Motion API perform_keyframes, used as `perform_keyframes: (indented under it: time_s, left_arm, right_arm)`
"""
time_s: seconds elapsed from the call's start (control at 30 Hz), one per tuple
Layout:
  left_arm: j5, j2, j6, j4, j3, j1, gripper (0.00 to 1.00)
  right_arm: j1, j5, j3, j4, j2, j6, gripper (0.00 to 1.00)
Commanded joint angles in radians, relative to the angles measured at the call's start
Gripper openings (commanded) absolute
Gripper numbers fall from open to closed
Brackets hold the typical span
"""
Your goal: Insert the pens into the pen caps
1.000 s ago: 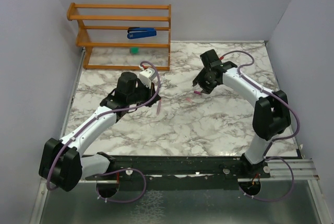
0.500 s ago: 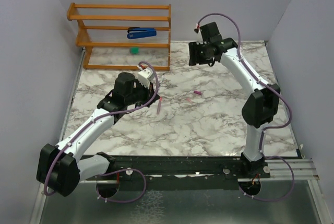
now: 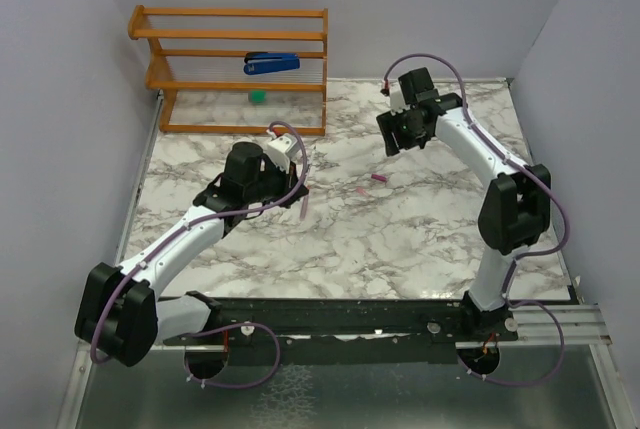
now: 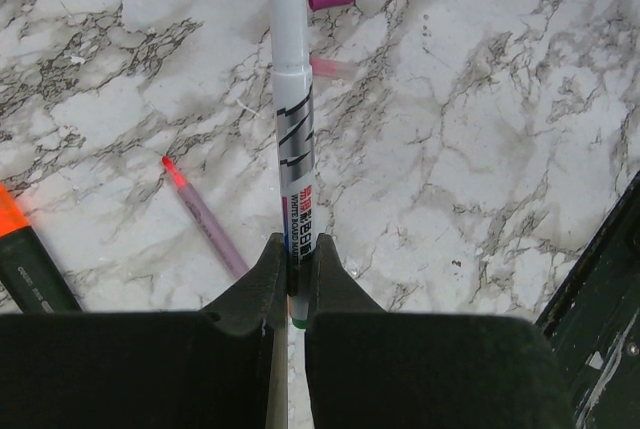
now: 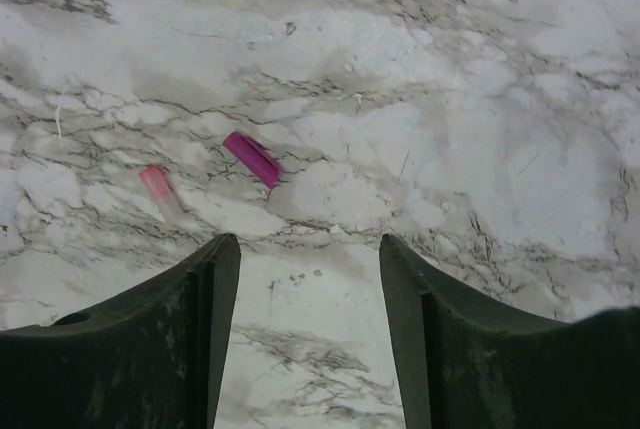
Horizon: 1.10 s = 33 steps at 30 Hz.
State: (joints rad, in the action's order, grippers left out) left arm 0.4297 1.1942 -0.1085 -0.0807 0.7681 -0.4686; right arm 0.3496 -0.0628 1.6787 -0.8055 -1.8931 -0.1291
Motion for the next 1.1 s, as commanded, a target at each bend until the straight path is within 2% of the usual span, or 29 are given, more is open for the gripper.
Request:
perform_keyframes:
  time_s: [0.0, 0.07, 0.13, 0.17, 0.23, 0.3, 0.37, 0.4, 0.47, 0.53, 0.63, 0.73, 0.9, 1.07]
  left_arm:
    - [0.022, -0.006, -0.039, 0.058, -0.015, 0.002, 0.00]
    - [0.019, -0.003, -0.040, 0.054, -0.018, 0.002, 0.00]
    - [0.017, 0.003, -0.041, 0.049, -0.017, 0.002, 0.00]
    - [0.017, 0.007, -0.044, 0.049, -0.015, 0.002, 0.00]
    - [0.027, 0.013, -0.047, 0.052, -0.006, 0.002, 0.00]
    - [0.033, 0.013, -0.046, 0.050, 0.001, 0.002, 0.00]
    - [0.022, 0.006, -0.039, 0.035, 0.009, 0.002, 0.00]
    - [0.017, 0.000, -0.034, 0.027, 0.012, 0.002, 0.00]
    - [0.007, -0.016, -0.028, 0.013, 0.012, 0.003, 0.00]
    - [0.004, -0.036, -0.023, 0.006, 0.006, 0.002, 0.00]
    - [0.004, -0.055, -0.011, -0.005, 0.005, 0.003, 0.00]
    - [0.004, -0.061, -0.003, -0.015, 0.010, 0.002, 0.00]
    - [0.004, -0.063, 0.021, -0.042, 0.017, 0.002, 0.00]
    - [-0.013, -0.060, 0.045, -0.068, 0.028, 0.002, 0.00]
  right_arm:
    - [-0.021, 0.182, 0.017, 0.053, 0.041, 0.192, 0.63]
    - [-0.067, 0.225, 0.100, -0.053, 0.016, 0.456, 0.62]
    - [-0.076, 0.158, 0.063, -0.037, 0.053, 0.723, 0.61]
    - [-0.074, 0.091, -0.018, 0.034, 0.092, 0.832, 0.59]
    - [-0.070, -0.033, -0.276, 0.291, 0.189, 1.132, 0.57]
    - [-0.062, -0.036, -0.438, 0.358, 0.246, 1.476, 0.56]
    - [-0.060, -0.029, -0.462, 0.259, 0.226, 1.707, 0.51]
    - [-0.059, -0.010, -0.424, 0.146, 0.197, 1.773, 0.50]
    - [-0.050, 0.047, -0.309, -0.072, 0.116, 1.854, 0.44]
    - [-0.049, 0.058, -0.220, -0.182, 0.042, 1.866, 0.33]
    - [-0.048, 0.032, -0.214, -0.143, -0.002, 1.909, 0.22]
    - [-0.047, 0.034, -0.228, -0.091, -0.019, 1.958, 0.21]
    - [-0.047, 0.059, -0.156, -0.154, -0.085, 1.959, 0.23]
    - [-0.047, 0.049, -0.166, -0.111, -0.127, 1.953, 0.29]
